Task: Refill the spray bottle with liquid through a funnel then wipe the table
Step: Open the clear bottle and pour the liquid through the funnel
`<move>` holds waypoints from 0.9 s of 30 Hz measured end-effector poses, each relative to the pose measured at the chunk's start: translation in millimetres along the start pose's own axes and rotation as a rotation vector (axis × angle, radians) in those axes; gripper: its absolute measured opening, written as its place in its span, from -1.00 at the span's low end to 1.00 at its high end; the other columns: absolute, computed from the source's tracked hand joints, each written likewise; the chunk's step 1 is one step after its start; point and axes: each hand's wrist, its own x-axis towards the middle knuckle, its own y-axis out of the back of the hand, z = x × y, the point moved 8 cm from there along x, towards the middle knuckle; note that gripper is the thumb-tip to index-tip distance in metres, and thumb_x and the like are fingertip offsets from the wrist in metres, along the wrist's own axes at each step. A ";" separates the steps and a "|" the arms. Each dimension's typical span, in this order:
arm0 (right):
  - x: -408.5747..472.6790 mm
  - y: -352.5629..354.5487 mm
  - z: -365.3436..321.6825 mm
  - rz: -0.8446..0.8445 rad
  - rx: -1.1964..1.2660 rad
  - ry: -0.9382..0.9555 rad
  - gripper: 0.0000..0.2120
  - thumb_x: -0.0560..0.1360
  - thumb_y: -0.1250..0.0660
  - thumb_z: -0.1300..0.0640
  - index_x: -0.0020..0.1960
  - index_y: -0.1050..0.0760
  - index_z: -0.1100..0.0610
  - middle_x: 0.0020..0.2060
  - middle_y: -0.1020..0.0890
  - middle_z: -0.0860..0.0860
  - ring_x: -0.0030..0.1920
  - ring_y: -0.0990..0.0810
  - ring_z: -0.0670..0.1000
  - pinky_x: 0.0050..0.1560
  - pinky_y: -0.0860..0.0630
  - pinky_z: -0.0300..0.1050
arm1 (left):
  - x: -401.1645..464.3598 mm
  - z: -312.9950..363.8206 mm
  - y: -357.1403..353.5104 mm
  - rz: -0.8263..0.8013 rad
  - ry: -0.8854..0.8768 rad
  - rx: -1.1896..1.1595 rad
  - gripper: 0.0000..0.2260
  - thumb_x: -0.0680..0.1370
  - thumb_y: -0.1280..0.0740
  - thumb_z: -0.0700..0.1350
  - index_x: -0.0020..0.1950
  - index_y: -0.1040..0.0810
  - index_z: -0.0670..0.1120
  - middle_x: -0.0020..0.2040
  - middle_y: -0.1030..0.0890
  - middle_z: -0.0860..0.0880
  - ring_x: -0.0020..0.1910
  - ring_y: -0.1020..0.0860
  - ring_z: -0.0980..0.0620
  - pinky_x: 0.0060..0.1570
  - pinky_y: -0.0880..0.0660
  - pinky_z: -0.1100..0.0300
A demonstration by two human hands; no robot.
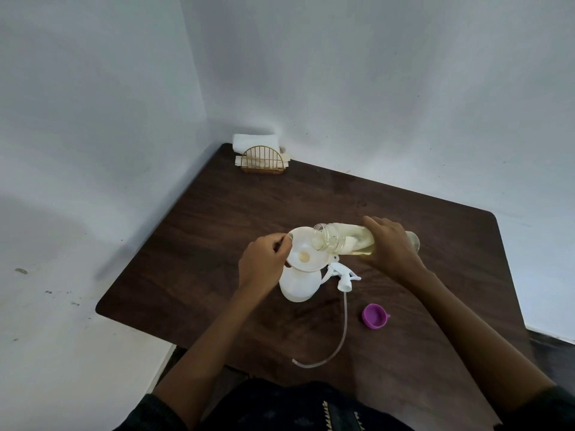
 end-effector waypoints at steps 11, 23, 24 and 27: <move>0.0 3.1 -1.5 0.002 -0.009 0.006 -0.60 0.20 -0.56 0.07 -0.07 -0.50 0.18 -0.21 -0.62 0.10 -0.24 -0.53 0.16 -0.20 -0.29 -0.08 | -0.3 0.9 0.4 -0.007 0.005 0.005 -0.70 0.59 -0.20 0.03 -0.23 -0.59 -0.05 -0.42 -0.53 0.05 -0.36 -0.55 0.04 -0.41 -0.29 0.22; 1.1 1.5 -0.4 -0.016 -0.026 -0.012 -0.57 0.19 -0.57 0.10 -0.03 -0.51 0.22 -0.18 -0.62 0.13 -0.20 -0.53 0.19 -0.16 -0.28 -0.07 | -0.6 2.4 1.4 0.003 0.006 0.000 -0.70 0.59 -0.21 0.02 -0.24 -0.59 -0.08 -0.42 -0.54 0.02 -0.37 -0.55 0.03 -0.40 -0.32 0.19; 1.0 1.6 -0.6 -0.016 -0.027 -0.011 -0.57 0.19 -0.57 0.11 -0.02 -0.51 0.22 -0.18 -0.62 0.13 -0.20 -0.54 0.19 -0.16 -0.28 -0.07 | -0.7 2.5 1.4 0.003 0.008 0.003 -0.70 0.59 -0.21 0.02 -0.24 -0.59 -0.08 -0.42 -0.54 0.02 -0.37 -0.54 0.03 -0.40 -0.31 0.19; 0.7 2.1 -1.0 -0.019 -0.028 -0.011 -0.55 0.19 -0.57 0.13 0.00 -0.52 0.22 -0.16 -0.62 0.14 -0.18 -0.54 0.18 -0.14 -0.28 -0.06 | -1.2 2.4 1.5 0.002 0.007 -0.001 -0.70 0.59 -0.21 0.01 -0.27 -0.57 -0.07 -0.45 -0.50 0.05 -0.38 -0.53 0.04 -0.40 -0.28 0.22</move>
